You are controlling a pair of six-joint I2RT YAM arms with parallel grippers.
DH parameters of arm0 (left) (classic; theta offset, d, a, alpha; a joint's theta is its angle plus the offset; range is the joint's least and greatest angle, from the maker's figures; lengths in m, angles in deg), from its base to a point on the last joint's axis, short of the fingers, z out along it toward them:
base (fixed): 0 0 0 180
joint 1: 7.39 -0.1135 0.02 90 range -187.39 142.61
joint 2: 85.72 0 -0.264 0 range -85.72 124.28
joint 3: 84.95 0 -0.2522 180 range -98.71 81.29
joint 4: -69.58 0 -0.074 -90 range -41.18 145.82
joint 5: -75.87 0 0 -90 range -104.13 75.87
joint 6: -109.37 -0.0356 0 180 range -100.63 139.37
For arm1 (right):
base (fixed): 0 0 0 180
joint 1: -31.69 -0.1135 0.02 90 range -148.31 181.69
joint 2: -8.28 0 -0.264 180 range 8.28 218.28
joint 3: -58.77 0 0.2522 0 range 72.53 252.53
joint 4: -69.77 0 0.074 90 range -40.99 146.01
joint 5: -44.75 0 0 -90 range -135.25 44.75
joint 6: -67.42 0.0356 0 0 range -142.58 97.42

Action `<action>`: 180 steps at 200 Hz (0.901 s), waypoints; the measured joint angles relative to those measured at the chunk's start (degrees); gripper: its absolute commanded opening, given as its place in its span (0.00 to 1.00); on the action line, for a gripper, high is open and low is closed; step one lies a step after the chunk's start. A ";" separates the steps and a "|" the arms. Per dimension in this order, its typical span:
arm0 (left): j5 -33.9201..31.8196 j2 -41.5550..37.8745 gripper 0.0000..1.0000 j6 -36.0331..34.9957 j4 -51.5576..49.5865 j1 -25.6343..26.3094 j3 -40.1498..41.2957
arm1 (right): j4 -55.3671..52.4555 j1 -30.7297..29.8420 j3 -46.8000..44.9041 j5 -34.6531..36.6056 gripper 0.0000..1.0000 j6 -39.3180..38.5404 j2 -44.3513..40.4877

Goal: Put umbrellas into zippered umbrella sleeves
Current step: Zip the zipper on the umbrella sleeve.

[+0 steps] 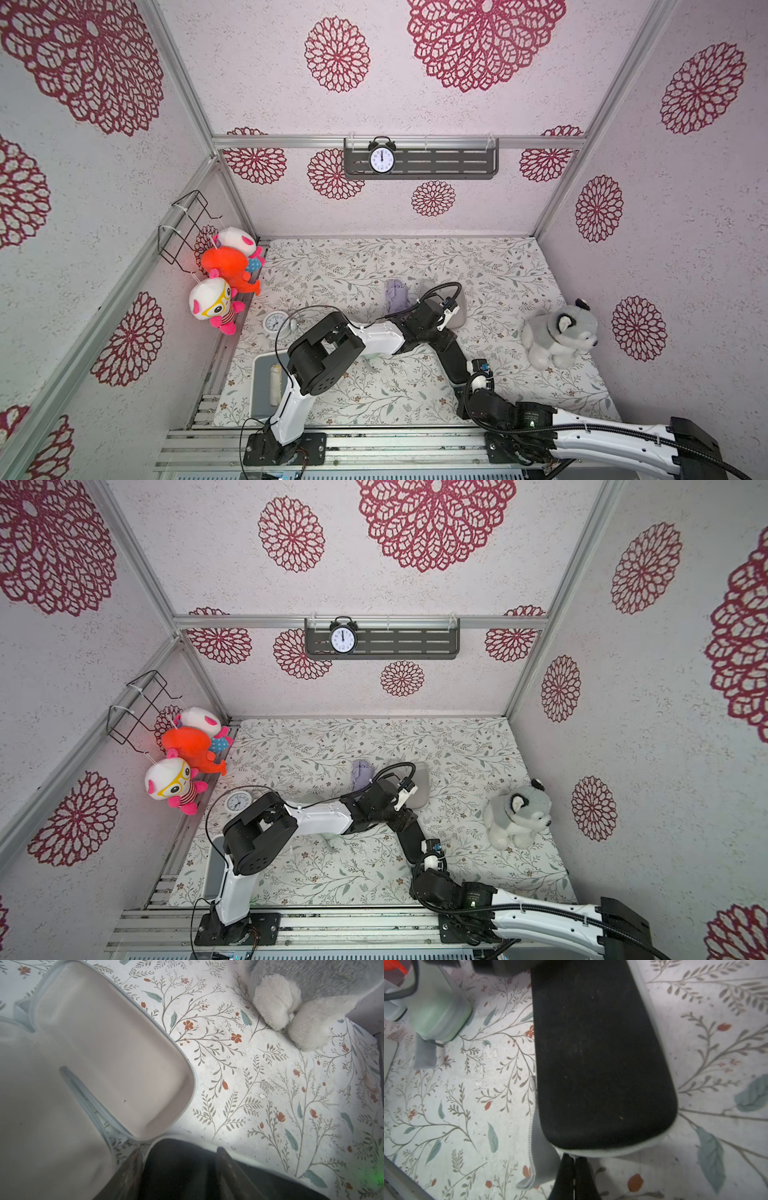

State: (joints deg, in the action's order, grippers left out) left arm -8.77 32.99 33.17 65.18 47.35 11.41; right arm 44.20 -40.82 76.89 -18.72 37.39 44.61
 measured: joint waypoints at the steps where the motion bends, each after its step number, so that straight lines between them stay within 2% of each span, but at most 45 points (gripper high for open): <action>1: -0.11 -0.04 0.55 0.00 0.11 0.02 0.09 | -0.02 0.00 0.00 -0.02 0.00 0.00 0.04; 26: -4.66 -0.22 0.47 1.86 2.43 1.07 1.81 | 0.13 0.00 1.57 0.15 0.00 -0.87 3.69; 66: -7.87 0.35 0.40 7.04 5.27 1.22 2.80 | 2.08 -0.11 3.82 0.22 0.00 -2.49 10.10; 80: -9.31 0.35 0.35 9.03 6.99 1.22 3.69 | 3.43 -0.61 4.66 0.28 0.00 -2.91 12.66; 124: -12.74 0.90 0.33 14.45 9.09 1.42 4.55 | 6.82 -2.47 7.17 0.31 0.00 -3.89 18.10; 180: -15.26 -0.02 0.30 18.01 12.52 2.14 7.69 | 8.57 -1.38 6.21 -3.43 0.00 -4.66 16.39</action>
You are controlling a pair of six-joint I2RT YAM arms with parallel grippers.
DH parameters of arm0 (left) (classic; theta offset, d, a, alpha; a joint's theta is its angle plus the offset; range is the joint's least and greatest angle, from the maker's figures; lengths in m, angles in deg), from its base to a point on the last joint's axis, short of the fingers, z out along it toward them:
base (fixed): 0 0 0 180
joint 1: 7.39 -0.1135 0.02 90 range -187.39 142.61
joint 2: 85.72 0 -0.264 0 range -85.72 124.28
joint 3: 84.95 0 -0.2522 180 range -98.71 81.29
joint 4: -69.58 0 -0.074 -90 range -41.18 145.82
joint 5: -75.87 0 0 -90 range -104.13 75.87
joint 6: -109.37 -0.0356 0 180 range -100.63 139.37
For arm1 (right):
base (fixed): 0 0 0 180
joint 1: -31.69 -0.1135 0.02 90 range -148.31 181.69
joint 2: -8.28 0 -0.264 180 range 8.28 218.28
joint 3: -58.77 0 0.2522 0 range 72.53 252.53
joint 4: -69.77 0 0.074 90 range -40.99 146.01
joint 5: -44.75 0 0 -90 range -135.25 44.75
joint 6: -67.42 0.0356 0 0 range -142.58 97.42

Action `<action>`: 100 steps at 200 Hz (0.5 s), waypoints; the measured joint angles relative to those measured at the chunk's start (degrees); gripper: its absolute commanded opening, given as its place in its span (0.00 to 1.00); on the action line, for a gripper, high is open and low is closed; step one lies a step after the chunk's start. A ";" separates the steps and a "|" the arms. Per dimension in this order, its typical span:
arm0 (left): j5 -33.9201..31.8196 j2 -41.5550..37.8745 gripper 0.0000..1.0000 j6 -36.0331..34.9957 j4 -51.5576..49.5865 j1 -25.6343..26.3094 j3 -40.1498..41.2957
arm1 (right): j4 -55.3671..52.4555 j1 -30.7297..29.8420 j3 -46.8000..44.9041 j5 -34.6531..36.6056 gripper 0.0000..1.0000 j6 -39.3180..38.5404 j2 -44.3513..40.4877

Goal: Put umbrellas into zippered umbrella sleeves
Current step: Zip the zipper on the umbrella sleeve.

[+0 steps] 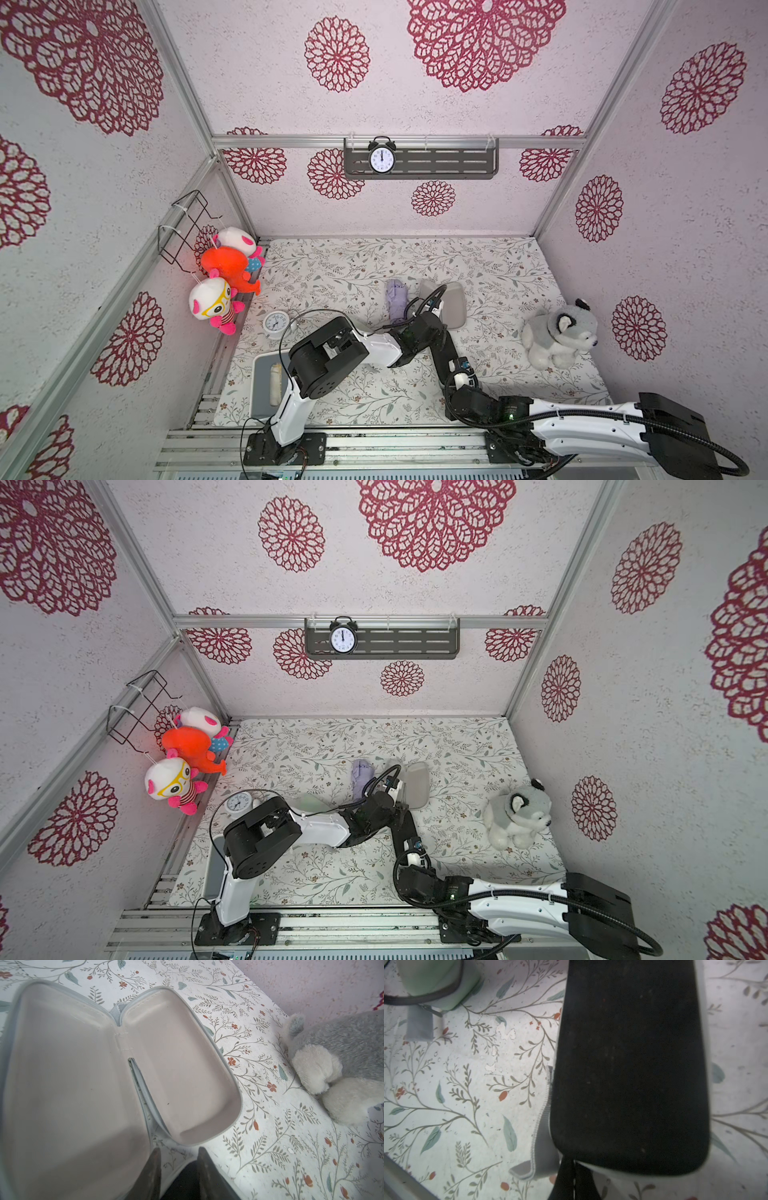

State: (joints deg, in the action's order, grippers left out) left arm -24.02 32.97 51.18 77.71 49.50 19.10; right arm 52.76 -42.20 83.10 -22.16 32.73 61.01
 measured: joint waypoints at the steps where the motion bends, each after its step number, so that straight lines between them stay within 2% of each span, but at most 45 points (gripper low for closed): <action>1: -0.07 -0.02 0.30 0.04 0.04 0.02 0.09 | -0.02 0.07 0.00 -0.11 0.00 -0.04 -0.02; 78: -4.37 -9.27 0.29 4.26 -2.29 1.92 10.47 | -1.36 3.37 0.96 -5.51 0.00 -3.72 0.98; 100: -4.15 -14.36 0.30 6.43 -5.97 4.63 15.89 | -1.31 4.31 2.45 -6.23 0.00 -6.47 3.23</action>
State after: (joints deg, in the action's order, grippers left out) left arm -28.18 18.61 57.61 71.74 54.13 34.99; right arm 51.45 -37.89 85.55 -28.38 26.26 64.24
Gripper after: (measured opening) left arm 0.296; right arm 0.052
